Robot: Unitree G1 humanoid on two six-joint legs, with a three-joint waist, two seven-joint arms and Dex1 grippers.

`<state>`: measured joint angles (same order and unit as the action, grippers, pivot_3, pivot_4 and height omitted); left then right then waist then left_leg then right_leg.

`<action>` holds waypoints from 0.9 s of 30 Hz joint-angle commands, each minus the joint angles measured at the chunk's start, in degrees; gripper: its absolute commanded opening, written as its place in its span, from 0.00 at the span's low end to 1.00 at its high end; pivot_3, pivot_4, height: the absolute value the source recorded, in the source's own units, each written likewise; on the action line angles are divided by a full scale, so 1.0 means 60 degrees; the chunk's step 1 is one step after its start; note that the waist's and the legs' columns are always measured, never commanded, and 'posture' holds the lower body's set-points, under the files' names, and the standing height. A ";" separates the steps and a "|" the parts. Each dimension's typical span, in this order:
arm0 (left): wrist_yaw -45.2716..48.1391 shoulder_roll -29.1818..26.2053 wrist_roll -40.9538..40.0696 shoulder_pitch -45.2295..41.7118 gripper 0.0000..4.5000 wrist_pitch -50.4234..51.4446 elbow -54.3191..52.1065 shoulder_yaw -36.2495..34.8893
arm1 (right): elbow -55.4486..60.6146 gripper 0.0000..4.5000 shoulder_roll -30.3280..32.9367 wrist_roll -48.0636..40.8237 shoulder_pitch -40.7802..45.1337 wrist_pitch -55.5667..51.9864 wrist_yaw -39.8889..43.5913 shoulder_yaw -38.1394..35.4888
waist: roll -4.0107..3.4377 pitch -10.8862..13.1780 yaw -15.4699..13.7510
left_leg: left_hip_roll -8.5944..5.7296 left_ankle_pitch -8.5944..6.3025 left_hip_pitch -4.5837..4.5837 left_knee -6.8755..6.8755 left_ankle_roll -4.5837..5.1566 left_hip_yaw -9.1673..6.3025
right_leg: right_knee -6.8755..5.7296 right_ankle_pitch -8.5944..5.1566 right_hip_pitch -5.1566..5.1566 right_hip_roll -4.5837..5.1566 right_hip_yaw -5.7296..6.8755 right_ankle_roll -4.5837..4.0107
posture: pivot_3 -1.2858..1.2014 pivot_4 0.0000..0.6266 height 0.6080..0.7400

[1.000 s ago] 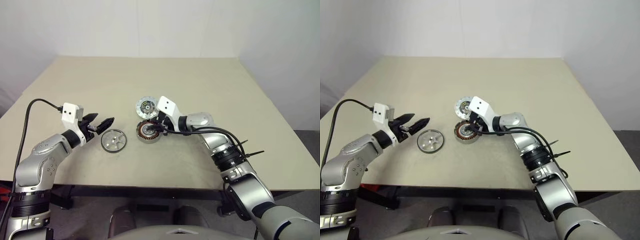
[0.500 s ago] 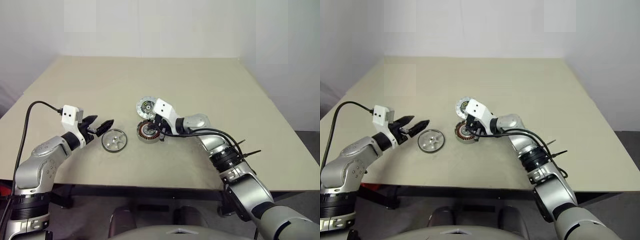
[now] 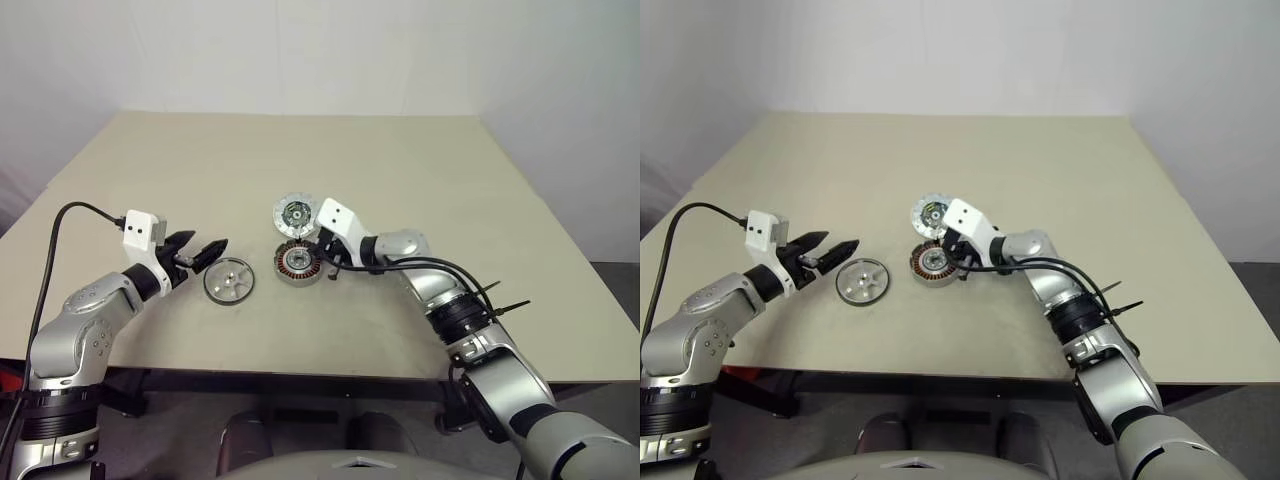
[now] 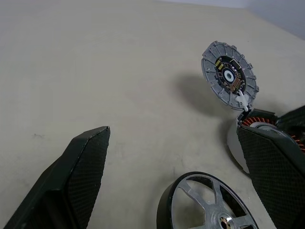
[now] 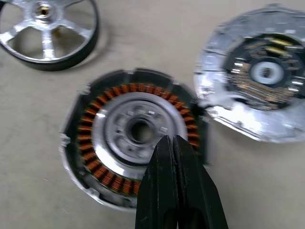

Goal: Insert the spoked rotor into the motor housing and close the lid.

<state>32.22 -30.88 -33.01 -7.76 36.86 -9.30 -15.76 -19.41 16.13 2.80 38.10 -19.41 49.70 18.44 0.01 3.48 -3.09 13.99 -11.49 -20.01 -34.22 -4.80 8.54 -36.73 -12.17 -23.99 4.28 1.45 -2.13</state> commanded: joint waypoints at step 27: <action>0.0079 -0.0106 -0.0029 -0.0123 1.00 -0.0045 -0.0147 -0.0100 | -0.1870 0.00 0.1686 0.0953 0.0514 0.1280 -0.1001 -0.0525 | 0.0000 0.0001 -0.0173 | -0.0007 0.0000 -0.0006 -0.0001 -0.0001 0.0001 | 0.0003 0.0000 -0.0001 0.0004 -0.0001 0.0000 | 0.52 0.00 1.00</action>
<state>32.27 -30.85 -32.97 -7.88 36.87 -9.18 -15.73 -31.07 25.45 8.50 39.48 -13.03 43.95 16.97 0.02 3.48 -4.13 13.94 -11.49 -20.05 -34.22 -4.80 8.55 -36.70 -12.17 -24.00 4.31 1.44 -2.13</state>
